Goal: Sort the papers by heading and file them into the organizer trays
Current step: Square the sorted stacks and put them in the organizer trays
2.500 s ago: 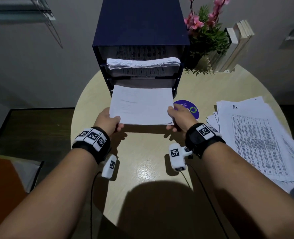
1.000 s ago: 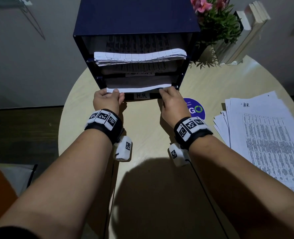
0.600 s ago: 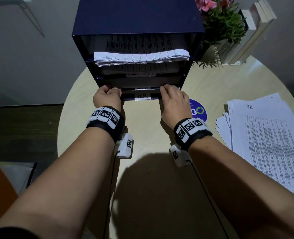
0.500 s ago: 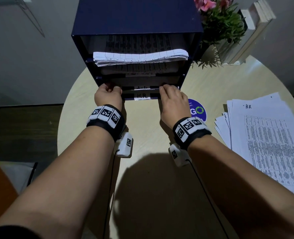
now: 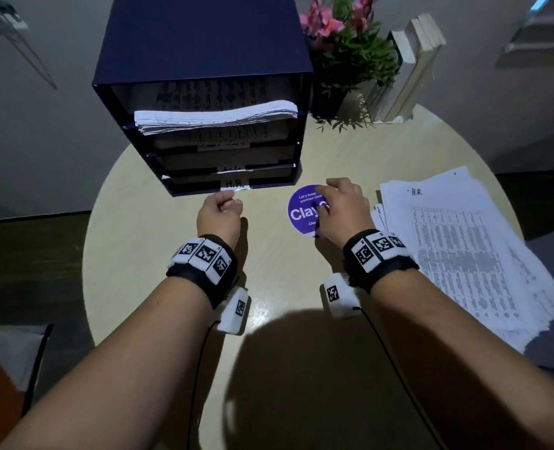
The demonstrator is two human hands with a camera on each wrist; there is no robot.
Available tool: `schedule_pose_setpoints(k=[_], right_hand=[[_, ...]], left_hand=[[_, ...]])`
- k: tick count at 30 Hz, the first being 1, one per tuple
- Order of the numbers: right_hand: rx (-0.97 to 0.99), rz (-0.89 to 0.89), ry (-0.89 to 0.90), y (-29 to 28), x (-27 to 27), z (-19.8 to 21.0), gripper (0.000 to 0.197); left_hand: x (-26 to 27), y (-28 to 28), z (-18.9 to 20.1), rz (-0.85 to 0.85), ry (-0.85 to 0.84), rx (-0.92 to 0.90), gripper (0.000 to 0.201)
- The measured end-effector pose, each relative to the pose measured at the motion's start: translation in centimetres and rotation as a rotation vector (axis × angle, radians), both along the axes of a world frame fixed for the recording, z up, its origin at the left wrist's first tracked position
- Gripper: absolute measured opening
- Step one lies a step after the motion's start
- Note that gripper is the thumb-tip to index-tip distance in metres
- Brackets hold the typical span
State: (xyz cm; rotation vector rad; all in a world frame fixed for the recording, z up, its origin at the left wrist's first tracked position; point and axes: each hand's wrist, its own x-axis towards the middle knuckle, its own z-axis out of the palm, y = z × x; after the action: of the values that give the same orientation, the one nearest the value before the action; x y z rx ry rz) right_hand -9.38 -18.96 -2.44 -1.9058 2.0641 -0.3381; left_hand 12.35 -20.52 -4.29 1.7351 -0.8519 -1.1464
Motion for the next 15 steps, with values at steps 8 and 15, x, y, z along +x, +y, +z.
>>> schedule_pose_setpoints(k=[8,15], right_hand=[[0.155,-0.335,0.104,6.3,-14.1,0.2,0.042],[0.271,-0.550,0.125,9.8,-25.2,0.0,0.054]], left_hand=[[-11.1,8.0,-0.9,-0.363,0.190,0.315,0.022],[-20.0,11.5,-0.8,-0.527,0.185,0.422,0.019]])
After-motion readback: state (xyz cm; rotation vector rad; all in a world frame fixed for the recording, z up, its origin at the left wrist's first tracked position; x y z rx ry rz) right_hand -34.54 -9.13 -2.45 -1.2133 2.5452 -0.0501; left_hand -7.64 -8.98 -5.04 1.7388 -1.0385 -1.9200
